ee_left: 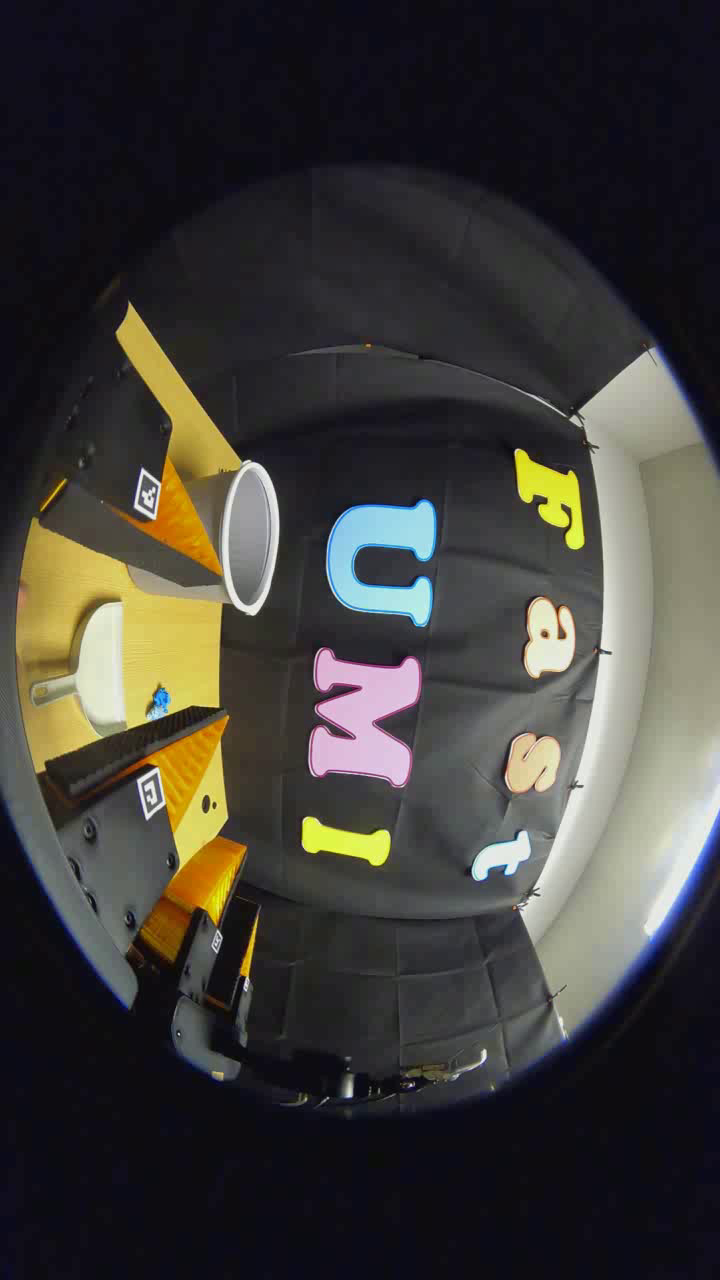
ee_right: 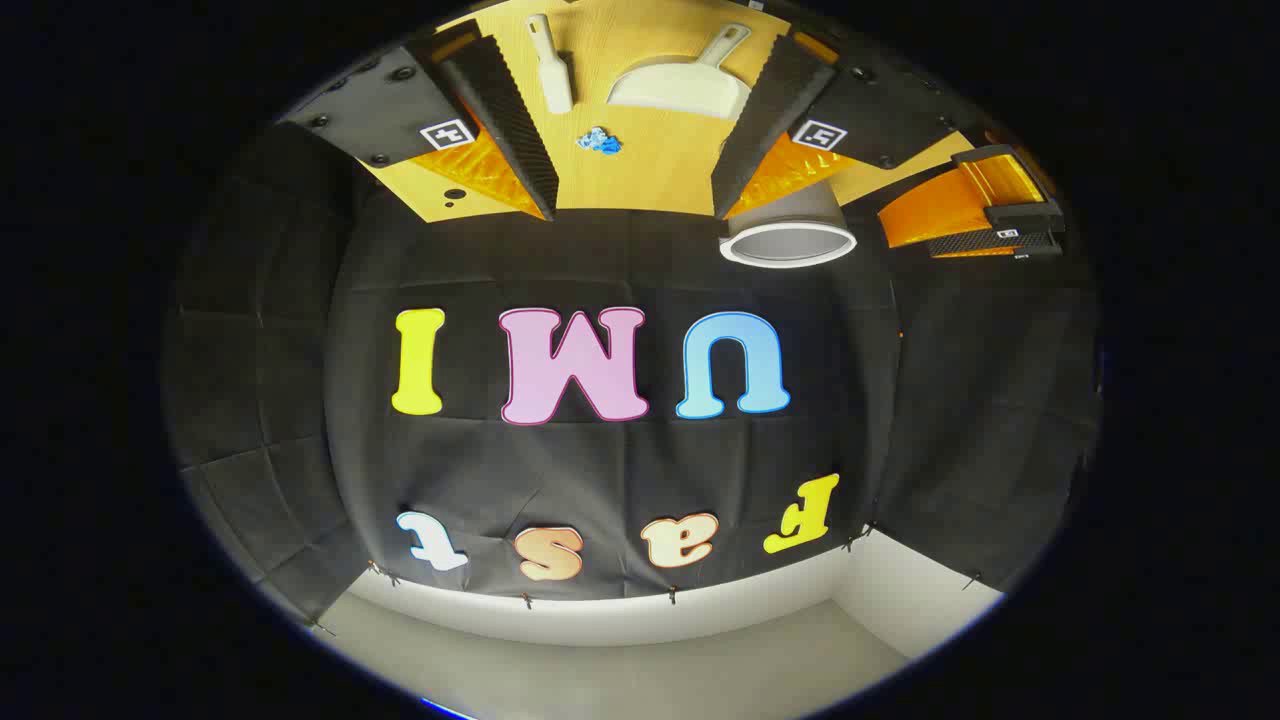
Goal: Pick up the small broom and dustpan from the desktop, sweep the trash into the dustpan with the broom, and then empty the trash into the garbage bin.
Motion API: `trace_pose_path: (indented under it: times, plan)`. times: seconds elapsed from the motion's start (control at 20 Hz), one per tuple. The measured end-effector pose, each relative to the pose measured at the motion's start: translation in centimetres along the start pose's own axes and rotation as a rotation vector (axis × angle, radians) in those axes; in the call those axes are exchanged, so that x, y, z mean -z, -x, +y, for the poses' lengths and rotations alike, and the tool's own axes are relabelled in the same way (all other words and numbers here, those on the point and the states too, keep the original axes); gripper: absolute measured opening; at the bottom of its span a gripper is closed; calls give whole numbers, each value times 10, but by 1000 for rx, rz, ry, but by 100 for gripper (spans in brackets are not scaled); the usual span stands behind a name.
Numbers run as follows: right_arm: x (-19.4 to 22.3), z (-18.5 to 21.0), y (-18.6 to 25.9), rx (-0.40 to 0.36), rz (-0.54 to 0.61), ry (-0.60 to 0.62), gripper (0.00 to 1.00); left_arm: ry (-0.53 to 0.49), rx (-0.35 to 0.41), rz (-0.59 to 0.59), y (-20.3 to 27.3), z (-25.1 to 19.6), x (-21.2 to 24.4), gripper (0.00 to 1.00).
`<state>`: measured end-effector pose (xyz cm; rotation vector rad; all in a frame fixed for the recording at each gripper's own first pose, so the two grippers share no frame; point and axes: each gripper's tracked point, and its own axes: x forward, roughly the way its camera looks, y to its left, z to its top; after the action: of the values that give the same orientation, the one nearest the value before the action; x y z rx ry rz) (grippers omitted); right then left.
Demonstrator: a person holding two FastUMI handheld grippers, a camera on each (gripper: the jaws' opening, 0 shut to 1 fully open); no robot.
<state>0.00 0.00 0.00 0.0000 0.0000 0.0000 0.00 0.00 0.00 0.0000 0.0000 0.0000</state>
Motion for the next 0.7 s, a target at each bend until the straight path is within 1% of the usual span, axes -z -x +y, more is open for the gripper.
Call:
trace_pose_path:
  times: [0.05,0.1,0.15,0.2,0.25,0.3,0.35,0.55,0.6,0.7]
  plan:
    - [0,0,2,1,-3,1,98,3,1,2,-1,0,0,72]
    - [0,-1,2,3,-4,3,95,7,4,3,-2,0,0,72]
    - [-1,-1,3,5,-5,5,99,14,20,7,-2,-4,3,72]
    - [-1,-1,4,8,-7,6,99,21,37,10,-2,-6,4,72]
    - [-1,-2,5,12,-8,4,95,25,44,10,-2,-7,4,72]
    - [-1,-2,6,12,-9,-1,95,25,42,9,-1,-6,4,72]
    - [-2,-3,6,15,-11,-15,99,20,37,11,-1,-4,4,72]
    - [-5,-3,8,20,-23,-27,99,16,41,8,0,-5,3,72]
    - [-3,-5,7,23,-21,-25,95,15,43,3,0,-5,1,72]
    - [-4,-5,8,29,-24,-20,95,9,47,-7,0,-6,0,72]
